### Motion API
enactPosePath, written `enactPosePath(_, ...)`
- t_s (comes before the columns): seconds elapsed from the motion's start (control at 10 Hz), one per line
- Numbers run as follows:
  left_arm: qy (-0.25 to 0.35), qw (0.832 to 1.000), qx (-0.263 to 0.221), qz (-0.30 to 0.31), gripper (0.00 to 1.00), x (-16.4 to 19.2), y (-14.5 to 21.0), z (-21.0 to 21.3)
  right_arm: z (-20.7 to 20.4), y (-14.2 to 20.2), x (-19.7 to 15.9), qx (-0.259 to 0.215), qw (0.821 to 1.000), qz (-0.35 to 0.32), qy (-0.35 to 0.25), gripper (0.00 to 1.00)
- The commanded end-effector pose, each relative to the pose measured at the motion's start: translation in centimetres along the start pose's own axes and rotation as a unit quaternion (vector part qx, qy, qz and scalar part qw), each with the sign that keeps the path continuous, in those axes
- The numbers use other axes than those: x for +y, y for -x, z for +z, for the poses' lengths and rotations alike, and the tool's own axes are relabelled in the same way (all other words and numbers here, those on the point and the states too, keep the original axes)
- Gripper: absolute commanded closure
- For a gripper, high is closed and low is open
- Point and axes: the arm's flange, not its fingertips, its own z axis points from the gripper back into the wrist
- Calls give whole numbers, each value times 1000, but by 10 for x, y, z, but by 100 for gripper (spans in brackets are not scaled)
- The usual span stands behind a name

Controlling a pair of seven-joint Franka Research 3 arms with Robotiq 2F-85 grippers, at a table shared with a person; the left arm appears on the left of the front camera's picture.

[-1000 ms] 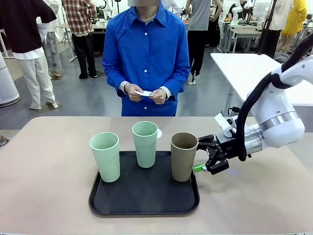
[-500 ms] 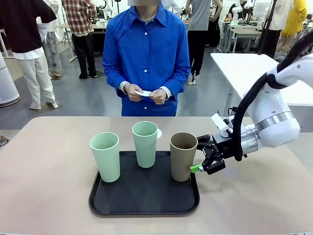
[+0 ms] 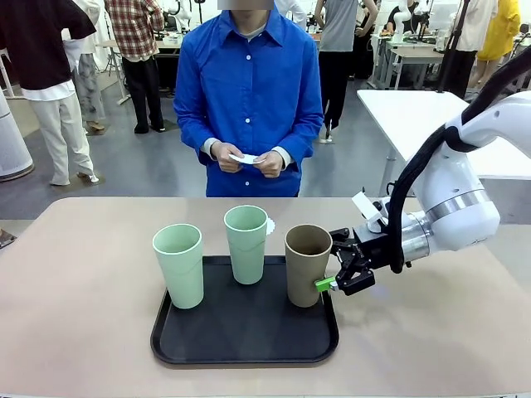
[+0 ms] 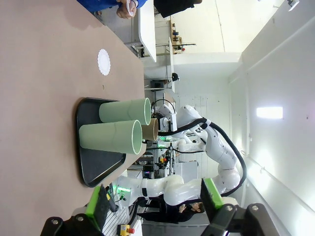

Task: Place coasters on the table and set cups on them.
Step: Pick up one Reusable plastic cup and place it on a coaster set by the human.

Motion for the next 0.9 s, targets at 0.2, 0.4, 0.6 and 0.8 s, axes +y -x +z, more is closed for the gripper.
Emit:
enactPosePath(0.2,8,1000,-4,-8,0,0,0,2,-14,5,-9,-17,1000,6,7,0)
enactPosePath(0.4,8,1000,-4,-8,0,0,0,2,-17,8,-13,-24,1000,1,4,0)
enactPosePath(0.6,8,1000,-4,-8,0,0,0,2,-20,8,-15,-32,999,3,3,0)
enactPosePath(0.8,8,1000,-4,-8,0,0,0,2,-25,8,-17,-37,999,-1,-3,0)
